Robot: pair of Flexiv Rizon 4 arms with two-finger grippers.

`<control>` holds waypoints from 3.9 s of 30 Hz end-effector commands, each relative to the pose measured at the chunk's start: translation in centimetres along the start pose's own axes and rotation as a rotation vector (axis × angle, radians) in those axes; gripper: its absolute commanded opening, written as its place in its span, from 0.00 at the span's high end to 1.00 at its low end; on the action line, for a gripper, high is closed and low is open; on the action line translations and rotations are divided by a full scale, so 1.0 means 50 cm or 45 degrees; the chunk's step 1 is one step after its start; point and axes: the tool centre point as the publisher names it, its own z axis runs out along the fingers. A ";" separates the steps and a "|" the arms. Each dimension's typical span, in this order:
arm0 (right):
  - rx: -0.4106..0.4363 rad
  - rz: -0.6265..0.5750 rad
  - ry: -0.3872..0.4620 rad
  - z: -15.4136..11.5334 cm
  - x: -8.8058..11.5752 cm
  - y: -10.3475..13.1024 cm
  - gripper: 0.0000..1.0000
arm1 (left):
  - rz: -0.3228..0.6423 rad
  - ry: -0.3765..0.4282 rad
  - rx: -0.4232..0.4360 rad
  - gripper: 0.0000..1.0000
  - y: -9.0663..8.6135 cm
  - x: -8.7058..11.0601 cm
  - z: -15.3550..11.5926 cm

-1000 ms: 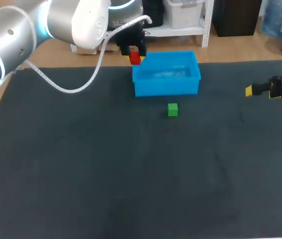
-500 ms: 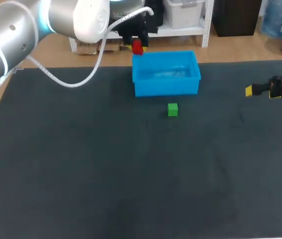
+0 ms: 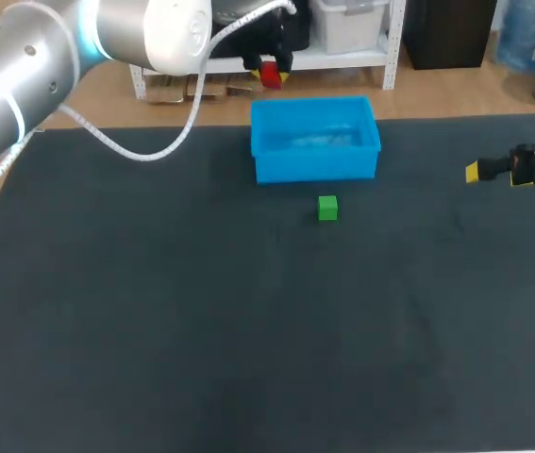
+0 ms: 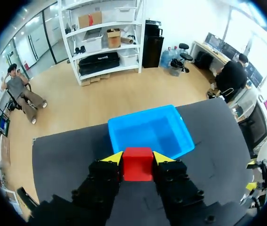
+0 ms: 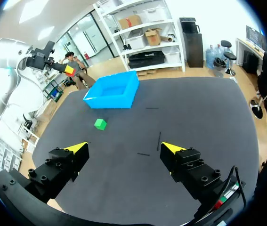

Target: Use the left arm to pick the red cube and place it into the blue plastic box first, then use the right arm to grasp the green cube and put it into the same blue plastic box after the first action is fully finished.

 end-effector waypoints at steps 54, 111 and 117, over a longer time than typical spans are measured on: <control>-0.001 -0.001 0.001 0.000 0.000 -0.001 0.00 | -0.056 -0.103 0.166 1.00 -0.007 0.003 0.164; -0.001 -0.001 0.001 0.000 0.000 -0.001 0.00 | -0.082 -0.080 0.174 0.00 0.004 0.006 0.210; -0.001 -0.001 0.001 0.000 0.000 -0.001 0.00 | -0.073 -0.136 0.199 0.00 0.000 -0.017 0.170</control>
